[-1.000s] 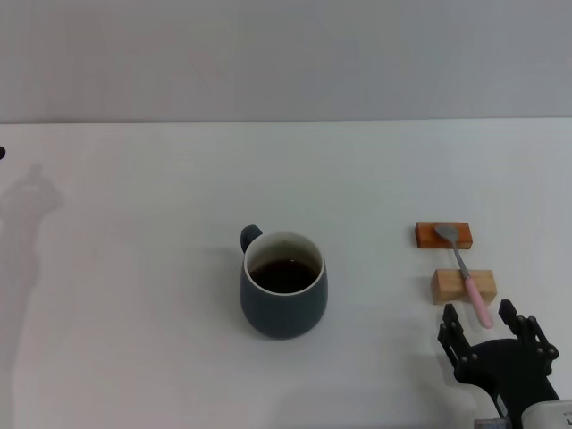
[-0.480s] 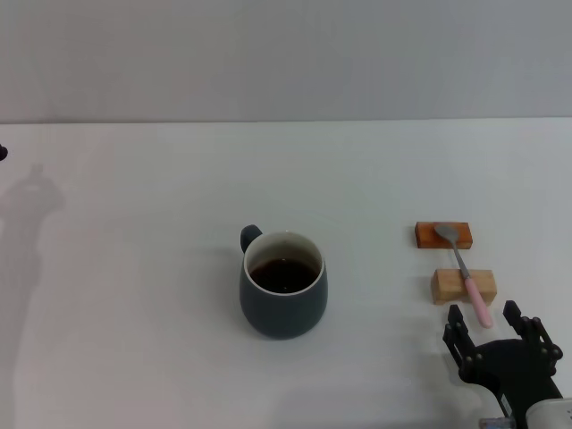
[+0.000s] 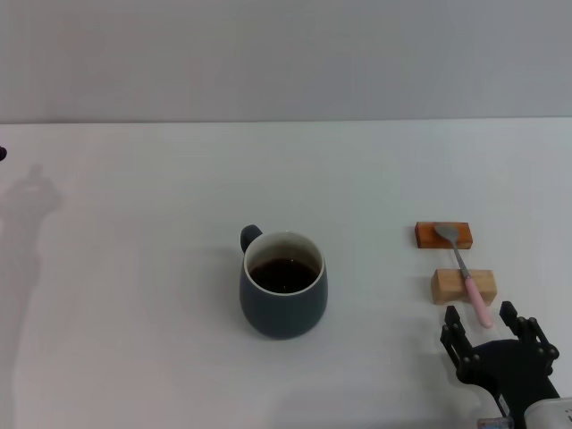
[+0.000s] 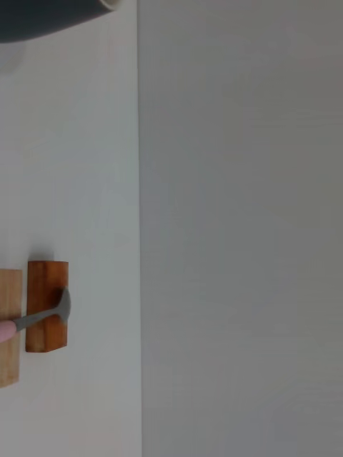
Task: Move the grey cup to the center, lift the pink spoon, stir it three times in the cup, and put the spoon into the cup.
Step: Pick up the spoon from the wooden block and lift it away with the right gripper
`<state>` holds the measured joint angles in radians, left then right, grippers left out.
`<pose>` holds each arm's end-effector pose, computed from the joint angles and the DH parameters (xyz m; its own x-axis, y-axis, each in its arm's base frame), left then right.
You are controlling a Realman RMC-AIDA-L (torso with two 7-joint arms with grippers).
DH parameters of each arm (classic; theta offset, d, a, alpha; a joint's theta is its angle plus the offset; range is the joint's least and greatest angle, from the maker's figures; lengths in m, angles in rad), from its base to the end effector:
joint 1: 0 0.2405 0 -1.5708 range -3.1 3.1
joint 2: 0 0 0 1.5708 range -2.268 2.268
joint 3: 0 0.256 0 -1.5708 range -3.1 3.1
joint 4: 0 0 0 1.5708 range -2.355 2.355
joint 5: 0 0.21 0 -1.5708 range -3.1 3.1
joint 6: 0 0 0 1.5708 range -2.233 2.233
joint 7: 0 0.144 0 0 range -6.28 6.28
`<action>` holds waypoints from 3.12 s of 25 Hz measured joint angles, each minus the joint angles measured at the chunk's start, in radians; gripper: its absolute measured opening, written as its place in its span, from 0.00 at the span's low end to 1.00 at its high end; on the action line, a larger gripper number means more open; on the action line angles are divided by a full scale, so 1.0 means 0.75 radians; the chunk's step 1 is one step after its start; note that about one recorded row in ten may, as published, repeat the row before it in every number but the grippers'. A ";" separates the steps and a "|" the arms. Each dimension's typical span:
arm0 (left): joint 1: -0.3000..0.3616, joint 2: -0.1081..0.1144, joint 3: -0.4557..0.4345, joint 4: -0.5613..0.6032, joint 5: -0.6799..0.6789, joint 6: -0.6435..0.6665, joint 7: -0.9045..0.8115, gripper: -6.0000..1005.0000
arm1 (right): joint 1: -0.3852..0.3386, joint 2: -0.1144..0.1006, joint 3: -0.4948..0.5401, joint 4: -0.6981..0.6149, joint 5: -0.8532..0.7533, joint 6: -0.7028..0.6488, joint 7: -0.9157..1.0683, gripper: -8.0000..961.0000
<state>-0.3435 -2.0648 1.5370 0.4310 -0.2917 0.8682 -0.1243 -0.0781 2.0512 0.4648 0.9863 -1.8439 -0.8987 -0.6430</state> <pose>-0.3470 0.3589 0.0438 0.6993 -0.0389 0.7138 0.7141 0.0851 -0.6949 0.2796 0.1953 -0.1108 0.6936 -0.2813 -0.6632 -0.7108 -0.1181 -0.6934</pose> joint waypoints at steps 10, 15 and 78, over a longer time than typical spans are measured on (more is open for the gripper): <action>0.000 0.000 -0.001 0.000 -0.002 0.000 0.000 0.00 | 0.004 0.004 -0.002 -0.008 0.000 0.002 0.002 0.69; 0.000 0.000 -0.002 0.000 -0.002 0.000 0.000 0.00 | 0.004 0.005 -0.005 -0.010 0.000 0.002 0.002 0.68; -0.004 0.000 -0.022 -0.004 -0.002 -0.008 -0.001 0.00 | 0.011 0.002 -0.007 -0.024 -0.002 -0.029 0.002 0.36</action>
<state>-0.3467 -2.0648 1.5202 0.4279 -0.2930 0.8620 -0.1252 -0.0701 2.0528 0.4596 0.9680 -1.8454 -0.9202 -0.6412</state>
